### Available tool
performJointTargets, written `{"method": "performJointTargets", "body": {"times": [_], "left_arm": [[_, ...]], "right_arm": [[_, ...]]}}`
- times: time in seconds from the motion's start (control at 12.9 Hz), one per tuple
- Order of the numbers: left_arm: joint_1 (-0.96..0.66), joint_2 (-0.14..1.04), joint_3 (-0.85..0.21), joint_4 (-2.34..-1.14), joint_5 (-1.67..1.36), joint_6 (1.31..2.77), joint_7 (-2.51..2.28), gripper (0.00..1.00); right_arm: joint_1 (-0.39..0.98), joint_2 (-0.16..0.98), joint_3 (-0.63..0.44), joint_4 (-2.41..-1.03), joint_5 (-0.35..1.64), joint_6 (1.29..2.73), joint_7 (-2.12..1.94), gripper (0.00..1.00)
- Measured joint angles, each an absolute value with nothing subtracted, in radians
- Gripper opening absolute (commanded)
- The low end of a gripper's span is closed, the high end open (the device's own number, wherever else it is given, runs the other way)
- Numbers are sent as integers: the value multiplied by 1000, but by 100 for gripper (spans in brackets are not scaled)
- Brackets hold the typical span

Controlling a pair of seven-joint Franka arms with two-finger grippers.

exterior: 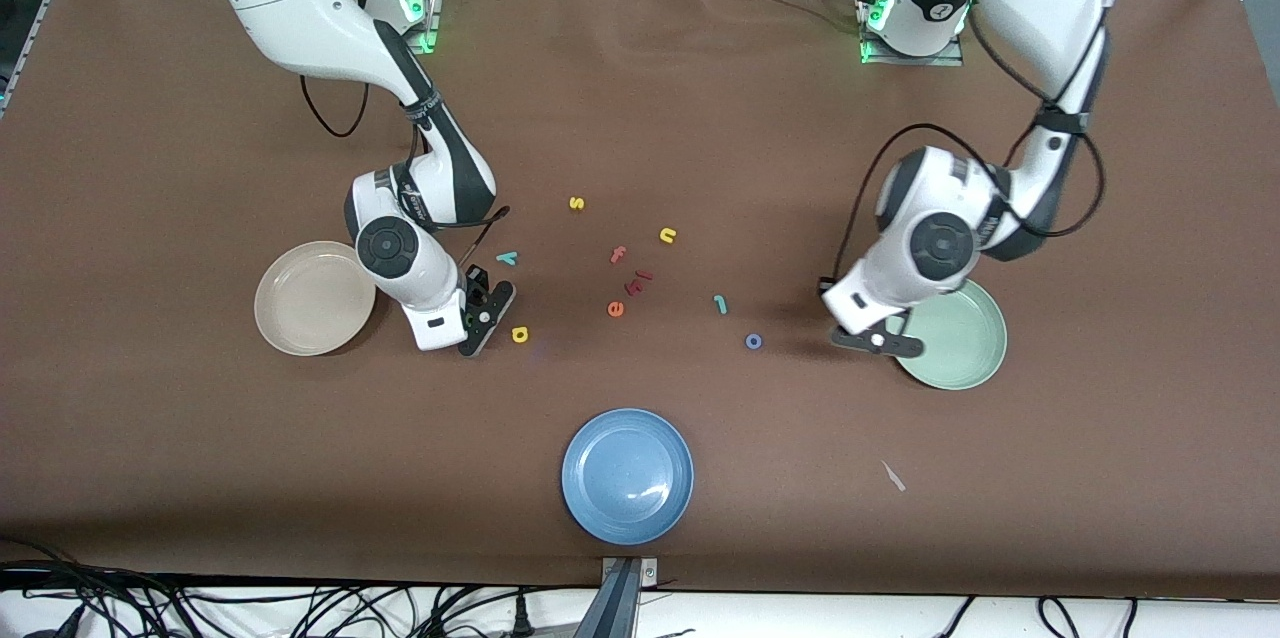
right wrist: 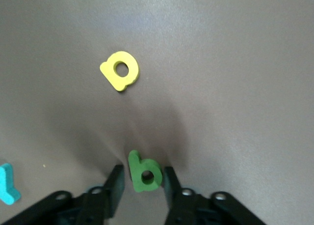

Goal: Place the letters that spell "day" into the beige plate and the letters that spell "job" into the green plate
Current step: 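Place the pink b on the green plate while the right gripper grasps, then drop the green b on the beige plate while the left gripper grasps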

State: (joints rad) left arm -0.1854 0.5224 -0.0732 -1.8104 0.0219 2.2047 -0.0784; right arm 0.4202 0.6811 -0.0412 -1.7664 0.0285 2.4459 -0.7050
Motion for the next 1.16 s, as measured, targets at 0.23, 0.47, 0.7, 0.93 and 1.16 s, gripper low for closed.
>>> {"method": "performJointTargets", "body": {"times": [0.23, 0.47, 0.7, 0.93, 1.16], "left_arm": [[-55, 525, -72, -1815, 22, 2194, 93, 11], [-12, 559, -73, -1830, 22, 2212, 156, 14], [-13, 605, -80, -1843, 22, 2264, 162, 100], [-12, 607, -80, -1839, 22, 2268, 166, 100], [-13, 591, -91, -1821, 22, 2249, 166, 100]], "right_arm": [[420, 680, -41, -1766, 28, 2446, -705, 12], [420, 678, -41, -1766, 29, 2445, -705, 0], [419, 678, -41, -1748, 35, 2397, -705, 0], [412, 672, -50, -1683, 100, 2276, -702, 0], [377, 633, -87, -1661, 122, 2133, -641, 0]]}}
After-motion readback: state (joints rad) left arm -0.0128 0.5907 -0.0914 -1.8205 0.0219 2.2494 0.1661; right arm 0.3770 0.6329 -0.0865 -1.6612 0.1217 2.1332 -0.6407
